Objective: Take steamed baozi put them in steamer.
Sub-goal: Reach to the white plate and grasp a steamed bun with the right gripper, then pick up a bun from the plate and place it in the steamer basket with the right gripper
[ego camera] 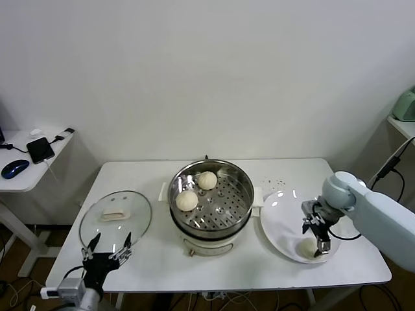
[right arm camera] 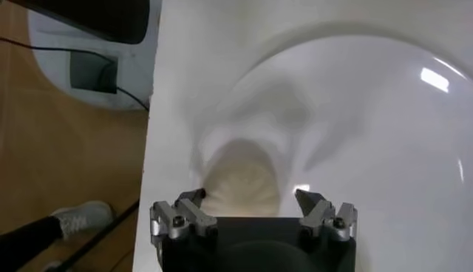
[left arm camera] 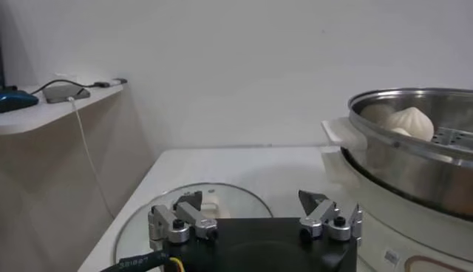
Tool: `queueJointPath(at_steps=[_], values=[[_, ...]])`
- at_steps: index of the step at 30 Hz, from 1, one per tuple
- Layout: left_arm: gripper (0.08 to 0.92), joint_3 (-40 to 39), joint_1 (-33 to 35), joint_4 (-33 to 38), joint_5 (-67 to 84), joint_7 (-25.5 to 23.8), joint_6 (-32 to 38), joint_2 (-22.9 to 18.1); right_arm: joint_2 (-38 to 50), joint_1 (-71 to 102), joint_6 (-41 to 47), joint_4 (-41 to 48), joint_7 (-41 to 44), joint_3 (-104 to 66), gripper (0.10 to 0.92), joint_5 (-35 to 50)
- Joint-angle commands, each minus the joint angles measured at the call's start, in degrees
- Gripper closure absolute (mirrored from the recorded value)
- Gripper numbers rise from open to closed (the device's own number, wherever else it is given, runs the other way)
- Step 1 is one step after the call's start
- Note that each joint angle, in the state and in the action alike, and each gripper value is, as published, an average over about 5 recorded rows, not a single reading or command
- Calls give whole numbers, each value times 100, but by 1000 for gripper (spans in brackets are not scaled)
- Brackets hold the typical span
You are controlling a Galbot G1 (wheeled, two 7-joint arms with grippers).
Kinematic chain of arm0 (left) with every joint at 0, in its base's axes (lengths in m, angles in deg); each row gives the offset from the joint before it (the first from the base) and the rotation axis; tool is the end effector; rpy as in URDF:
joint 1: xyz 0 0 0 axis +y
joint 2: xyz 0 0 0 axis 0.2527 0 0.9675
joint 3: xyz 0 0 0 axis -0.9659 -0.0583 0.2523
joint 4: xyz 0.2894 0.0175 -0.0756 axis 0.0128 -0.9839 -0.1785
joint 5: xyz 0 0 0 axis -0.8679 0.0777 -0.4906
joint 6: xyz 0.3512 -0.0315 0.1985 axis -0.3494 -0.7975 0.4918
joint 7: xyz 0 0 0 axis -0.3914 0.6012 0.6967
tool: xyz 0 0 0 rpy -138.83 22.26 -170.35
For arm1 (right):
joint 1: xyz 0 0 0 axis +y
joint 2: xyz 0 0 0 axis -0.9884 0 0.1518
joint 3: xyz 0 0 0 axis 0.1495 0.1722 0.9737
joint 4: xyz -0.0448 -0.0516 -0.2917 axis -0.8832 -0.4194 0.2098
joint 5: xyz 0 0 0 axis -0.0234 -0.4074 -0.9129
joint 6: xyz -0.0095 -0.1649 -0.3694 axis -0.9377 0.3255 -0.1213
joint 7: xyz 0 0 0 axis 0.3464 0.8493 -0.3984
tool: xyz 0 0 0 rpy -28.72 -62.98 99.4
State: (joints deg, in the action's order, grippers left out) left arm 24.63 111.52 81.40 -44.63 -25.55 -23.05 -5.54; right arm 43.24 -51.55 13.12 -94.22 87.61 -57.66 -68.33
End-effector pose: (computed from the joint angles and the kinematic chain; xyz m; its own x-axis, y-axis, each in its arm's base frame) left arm 0.2171 0.0815 -0.2380 -0.9340 -0.0639 0.3514 -0.0571 0.9979 0.0298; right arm 0.4931 -0.1038 -0.2191 0.0816 -0.0134 0.9966 -0.9915 -0.1031 0.0798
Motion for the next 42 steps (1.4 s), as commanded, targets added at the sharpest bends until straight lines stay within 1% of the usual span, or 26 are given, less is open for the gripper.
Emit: queueJointPath(at_steps=[1, 3, 5, 13, 16, 19, 22, 26, 29, 32, 36, 38, 39, 42], values=[[177, 0, -4, -15, -2, 0, 0, -102, 0, 41, -11, 34, 11, -31, 207, -36], [177, 1, -9, -20, -3, 0, -1, -100, -1, 50, -8, 40, 10, -40, 223, -40], [177, -1, -12, -24, -5, 0, -2, -100, -1, 57, -7, 42, 11, -48, 263, -40], [177, -37, -22, -36, -50, 0, -1, -105, 7, 18, -4, 44, 11, -84, 485, 2], [177, -61, -55, -71, -92, 2, 6, -105, 74, -134, 14, -10, 18, -72, 537, 95], [177, -95, -100, -112, -138, 6, 14, -106, 193, -562, 68, -128, 51, 88, 557, 306], [177, -128, -150, -140, -186, 14, 27, -108, 287, -1423, 158, -263, 81, 544, 564, 671], [177, -138, -225, -181, -317, 41, 64, -113, 119, -2698, 261, -323, 177, 1192, 567, 1202], [177, -116, -262, -188, -338, 54, 82, -99, -346, -3855, 332, -149, 226, 1885, 567, 1723], [177, -91, -287, -169, -334, 65, 101, -88, -1022, -4910, 366, 179, 271, 2537, 567, 2307], [177, -76, -291, -130, -329, 97, 124, -106, -1883, -5703, 324, 658, 393, 2887, 565, 2893], [177, -79, -279, -106, -329, 114, 135, -117, -2306, -5868, 80, 924, 489, 2978, 564, 3217], [177, -80, -271, -93, -329, 120, 139, -122, -2485, -5884, -207, 1049, 529, 3016, 564, 3405], [177, -75, -251, -57, -327, 130, 147, -141, -2933, -5802, -1462, 1325, 592, 3129, 565, 3887]])
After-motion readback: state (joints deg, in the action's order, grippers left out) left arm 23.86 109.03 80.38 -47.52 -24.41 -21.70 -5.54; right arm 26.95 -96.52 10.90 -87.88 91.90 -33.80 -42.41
